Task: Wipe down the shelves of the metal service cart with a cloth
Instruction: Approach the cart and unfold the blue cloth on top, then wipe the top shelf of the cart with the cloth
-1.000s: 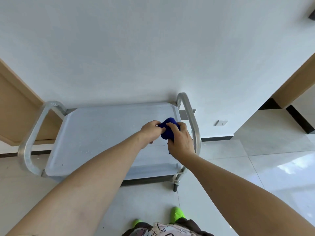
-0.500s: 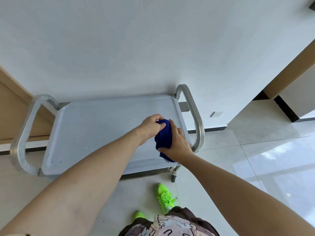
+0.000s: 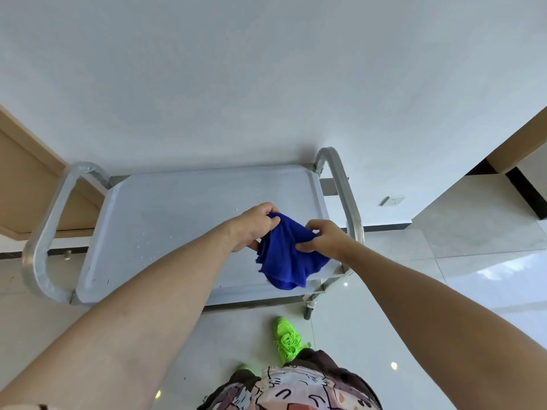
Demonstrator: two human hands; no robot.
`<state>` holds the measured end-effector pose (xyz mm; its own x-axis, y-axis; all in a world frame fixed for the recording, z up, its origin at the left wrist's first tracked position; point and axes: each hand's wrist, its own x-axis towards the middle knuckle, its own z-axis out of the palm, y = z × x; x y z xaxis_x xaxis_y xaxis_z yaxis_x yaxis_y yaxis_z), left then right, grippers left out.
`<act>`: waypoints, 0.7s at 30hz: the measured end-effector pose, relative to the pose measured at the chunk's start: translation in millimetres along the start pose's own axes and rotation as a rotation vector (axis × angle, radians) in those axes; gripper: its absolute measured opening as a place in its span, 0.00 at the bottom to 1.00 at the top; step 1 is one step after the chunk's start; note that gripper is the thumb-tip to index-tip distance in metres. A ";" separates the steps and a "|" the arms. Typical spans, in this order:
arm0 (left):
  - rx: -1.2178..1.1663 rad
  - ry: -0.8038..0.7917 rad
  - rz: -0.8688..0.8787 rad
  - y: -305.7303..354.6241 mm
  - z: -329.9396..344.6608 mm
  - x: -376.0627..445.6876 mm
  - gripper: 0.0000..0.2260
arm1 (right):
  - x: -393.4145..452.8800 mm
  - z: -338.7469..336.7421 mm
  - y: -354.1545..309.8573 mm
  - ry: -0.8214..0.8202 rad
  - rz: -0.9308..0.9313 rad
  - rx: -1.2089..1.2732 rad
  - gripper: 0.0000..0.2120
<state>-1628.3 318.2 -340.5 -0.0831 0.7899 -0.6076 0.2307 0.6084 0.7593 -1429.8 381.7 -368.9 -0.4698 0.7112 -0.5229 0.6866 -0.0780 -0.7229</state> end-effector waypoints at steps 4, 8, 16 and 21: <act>-0.008 0.023 -0.106 -19.6 7.4 9.9 0.06 | 8.0 -1.4 14.8 0.050 0.087 0.122 0.05; 0.248 0.232 -0.119 -32.7 18.4 27.5 0.12 | 24.0 9.0 16.8 0.298 0.081 -0.187 0.19; 0.610 0.318 -0.011 -67.0 15.7 44.7 0.23 | 25.4 59.3 47.1 0.320 -0.001 -0.472 0.19; 0.665 0.287 0.015 -83.6 26.1 48.4 0.24 | 38.8 96.8 68.5 0.157 -0.059 -0.703 0.29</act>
<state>-1626.4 303.6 -439.5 -0.3054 0.8425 -0.4438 0.7671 0.4938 0.4094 -1454.7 336.3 -482.4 -0.4676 0.7968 -0.3828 0.8822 0.3934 -0.2587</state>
